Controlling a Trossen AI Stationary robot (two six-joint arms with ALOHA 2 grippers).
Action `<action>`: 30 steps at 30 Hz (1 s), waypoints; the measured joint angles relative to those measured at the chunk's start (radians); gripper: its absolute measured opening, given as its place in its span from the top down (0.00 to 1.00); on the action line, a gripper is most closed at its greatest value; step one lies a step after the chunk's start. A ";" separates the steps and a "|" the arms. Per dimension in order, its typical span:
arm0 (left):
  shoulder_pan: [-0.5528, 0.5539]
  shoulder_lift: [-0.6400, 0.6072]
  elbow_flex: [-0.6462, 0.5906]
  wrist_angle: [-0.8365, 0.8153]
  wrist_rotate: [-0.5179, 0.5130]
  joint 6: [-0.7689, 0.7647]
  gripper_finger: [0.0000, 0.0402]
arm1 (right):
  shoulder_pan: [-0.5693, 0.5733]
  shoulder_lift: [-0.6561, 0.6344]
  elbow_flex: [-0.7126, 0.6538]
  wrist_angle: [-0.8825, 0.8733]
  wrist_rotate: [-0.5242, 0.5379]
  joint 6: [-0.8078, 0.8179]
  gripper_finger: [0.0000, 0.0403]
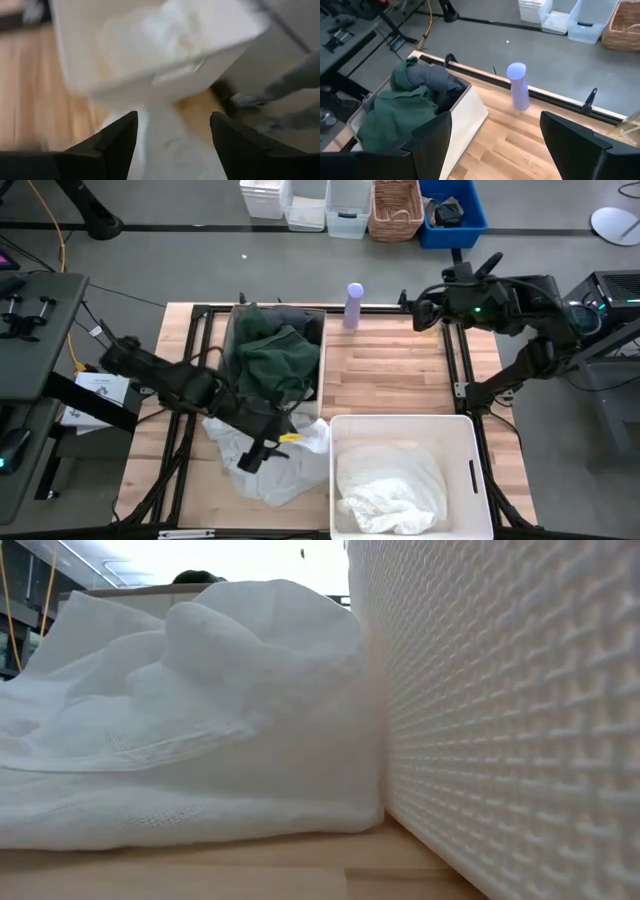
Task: Sort clothes
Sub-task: Put the white cloth into the white bin
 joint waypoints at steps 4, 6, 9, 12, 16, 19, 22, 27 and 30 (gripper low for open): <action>-0.028 -0.134 -0.356 0.149 -0.121 -0.155 0.42 | 0.000 0.010 0.000 0.000 -0.018 0.000 0.26; -0.041 -0.172 -0.491 0.217 -0.166 -0.201 0.42 | 0.000 0.010 0.000 0.000 -0.020 -0.002 0.26; -0.048 -0.169 -0.602 0.248 -0.236 -0.171 0.42 | 0.000 0.009 0.000 0.000 -0.020 -0.008 0.26; -0.043 -0.137 -0.621 0.253 -0.293 -0.122 0.42 | 0.000 0.009 0.000 0.000 -0.026 -0.024 0.26; -0.035 -0.046 -0.626 0.251 -0.279 -0.057 0.42 | 0.000 0.009 0.000 0.000 -0.028 -0.045 0.26; -0.023 0.033 -0.631 0.250 -0.202 -0.081 0.42 | 0.000 0.009 0.000 0.000 -0.028 -0.053 0.26; -0.020 0.099 -0.626 0.299 -0.096 -0.150 0.42 | 0.000 0.008 0.000 0.000 -0.032 -0.074 0.26; -0.044 0.220 -0.625 0.312 -0.091 -0.219 0.49 | 0.000 0.008 0.000 0.000 -0.034 -0.099 0.26; -0.060 0.272 -0.621 0.313 -0.075 -0.277 0.73 | 0.000 0.007 0.000 0.000 -0.035 -0.106 0.26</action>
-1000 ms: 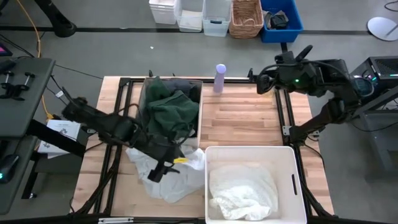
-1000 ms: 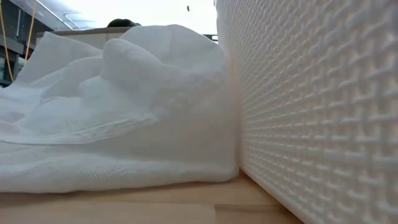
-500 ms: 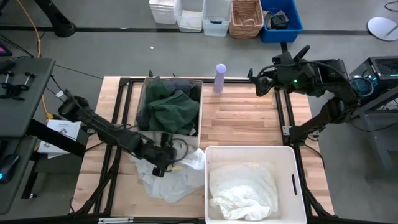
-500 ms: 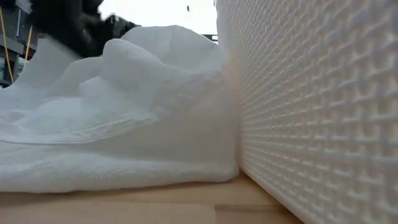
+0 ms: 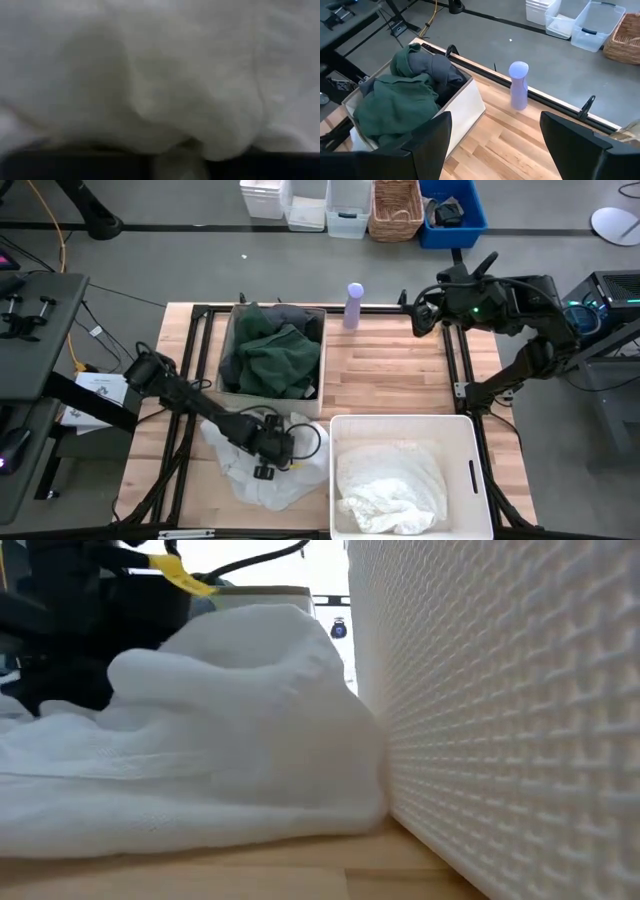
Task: Sort clothes
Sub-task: Put the white cloth into the white bin
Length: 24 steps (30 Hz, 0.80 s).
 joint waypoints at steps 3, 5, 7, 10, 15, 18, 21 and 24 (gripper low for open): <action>-0.013 -0.022 0.003 0.014 0.022 -0.074 0.94 | 0.000 -0.004 0.000 0.000 0.000 -0.024 0.26; -0.029 -0.073 0.024 -0.019 -0.001 -0.110 0.95 | 0.000 -0.005 0.000 0.000 0.000 -0.030 0.26; -0.043 -0.174 0.076 -0.062 -0.070 -0.112 0.97 | 0.000 -0.010 0.000 0.000 0.000 -0.039 0.26; -0.041 -0.334 0.170 -0.089 -0.227 -0.065 0.98 | 0.000 -0.021 0.000 0.000 0.001 -0.048 0.26; -0.012 -0.508 0.358 -0.074 -0.521 0.146 0.98 | 0.000 -0.053 0.001 0.000 0.009 -0.054 0.26; 0.035 -0.529 0.479 0.086 -0.583 0.360 0.98 | 0.000 -0.074 0.001 0.000 0.020 -0.052 0.26; 0.085 -0.493 0.548 0.346 -0.516 0.571 0.98 | 0.000 -0.094 0.002 0.000 0.042 -0.037 0.26; 0.130 -0.424 0.591 0.575 -0.375 0.675 0.98 | 0.000 -0.108 0.002 0.000 0.053 -0.025 0.26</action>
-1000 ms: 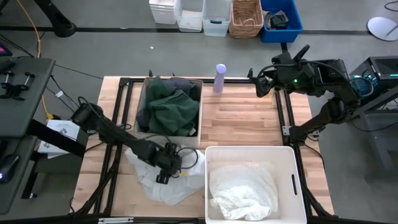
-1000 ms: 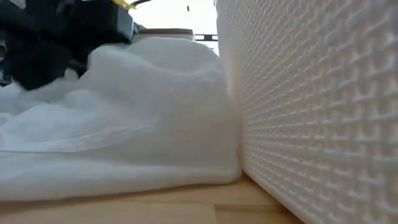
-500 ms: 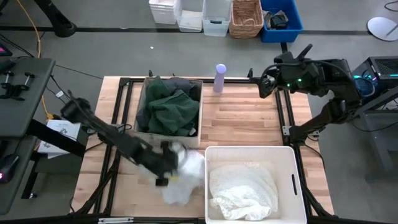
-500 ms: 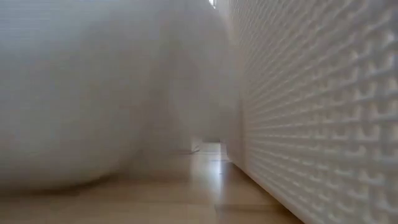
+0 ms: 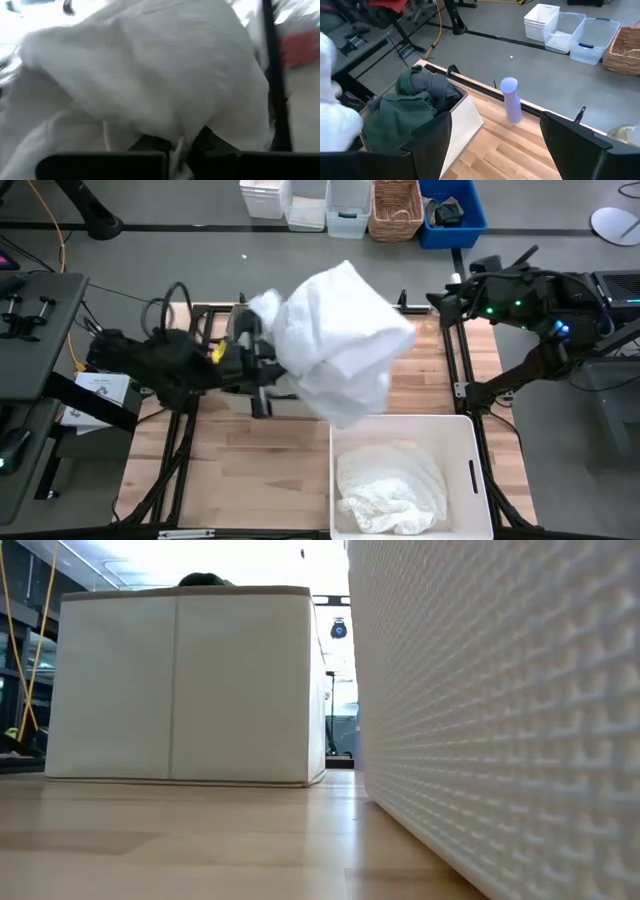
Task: Sort clothes
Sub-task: Put the white cloth into the white bin, then return to Home Position
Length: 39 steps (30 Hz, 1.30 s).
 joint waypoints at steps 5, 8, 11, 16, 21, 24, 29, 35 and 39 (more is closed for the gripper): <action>0.058 0.173 0.033 0.364 0.334 -0.097 0.98 | 0.000 -0.011 0.000 0.000 0.001 0.012 0.26; 0.068 0.299 0.046 0.563 0.478 -0.235 0.98 | 0.000 -0.011 0.000 0.000 0.001 0.014 0.26; 0.065 0.407 0.054 0.657 0.509 -0.356 0.98 | 0.000 -0.011 0.000 0.000 0.001 0.014 0.26; 0.062 0.542 0.053 0.542 0.472 -0.453 0.94 | 0.000 -0.011 0.000 0.000 -0.001 0.014 0.26; 0.064 0.597 0.052 0.400 0.464 -0.527 0.73 | 0.000 -0.010 0.000 0.000 -0.003 0.009 0.26; 0.064 0.600 0.056 0.380 0.516 -0.573 0.58 | 0.000 -0.010 0.000 0.000 -0.003 0.007 0.26; 0.061 0.542 0.123 0.300 0.684 -0.593 0.40 | 0.000 -0.010 0.000 0.000 -0.005 0.007 0.26; 0.059 0.299 0.220 -0.255 0.654 -0.437 0.37 | 0.000 -0.010 0.000 0.000 -0.011 0.007 0.26; 0.022 0.141 0.199 -0.614 0.413 -0.400 0.45 | 0.000 -0.008 0.000 0.000 -0.051 0.005 0.26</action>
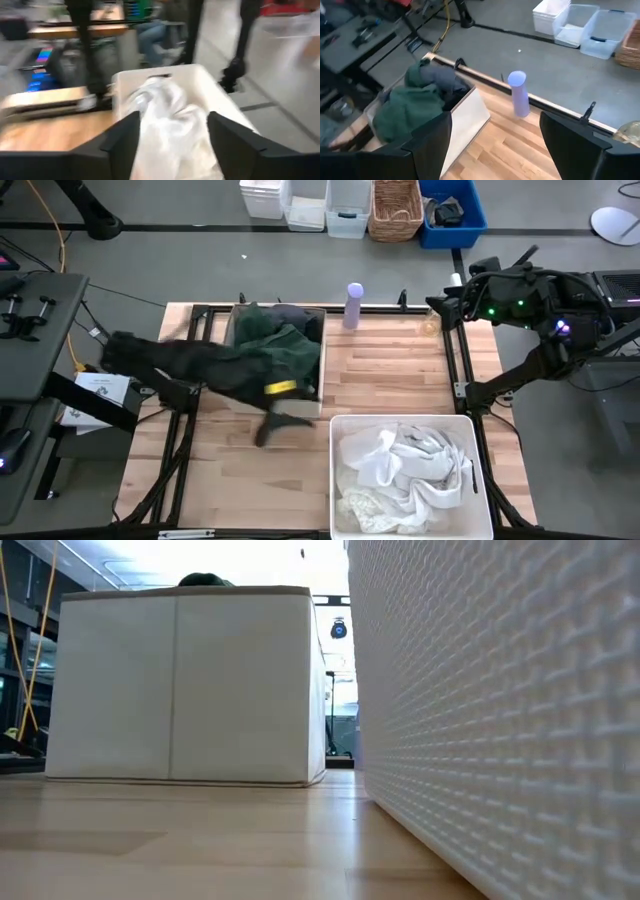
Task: Sort clothes
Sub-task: Return to Home Position
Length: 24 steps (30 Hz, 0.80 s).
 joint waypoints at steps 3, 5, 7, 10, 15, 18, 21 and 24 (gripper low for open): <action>-0.067 -0.164 -0.159 -0.002 -0.177 -0.030 0.63 | 0.010 0.004 0.000 0.000 -0.031 -0.035 0.32; -0.108 -0.293 -0.336 0.072 -0.271 -0.073 0.79 | 0.031 0.007 -0.001 0.000 -0.030 -0.044 0.44; -0.140 -0.422 -0.545 0.198 -0.361 -0.115 0.94 | 0.062 0.007 -0.020 0.001 -0.029 -0.049 0.62; -0.167 -0.625 -0.862 0.442 -0.434 -0.182 0.96 | 0.117 -0.011 -0.096 0.001 -0.029 -0.038 0.92; -0.135 -0.880 -1.300 0.828 -0.440 -0.165 0.99 | 0.241 -0.087 -0.334 0.001 -0.075 0.116 0.99; -0.089 -1.021 -1.461 0.938 -0.405 -0.124 1.00 | 0.328 -0.139 -0.479 0.018 -0.084 0.260 0.99; -0.038 -1.168 -1.555 0.942 -0.389 -0.102 1.00 | 0.412 -0.192 -0.579 0.084 -0.083 0.363 1.00; 0.000 -1.312 -1.617 0.879 -0.358 -0.101 1.00 | 0.496 -0.228 -0.651 0.197 -0.051 0.395 1.00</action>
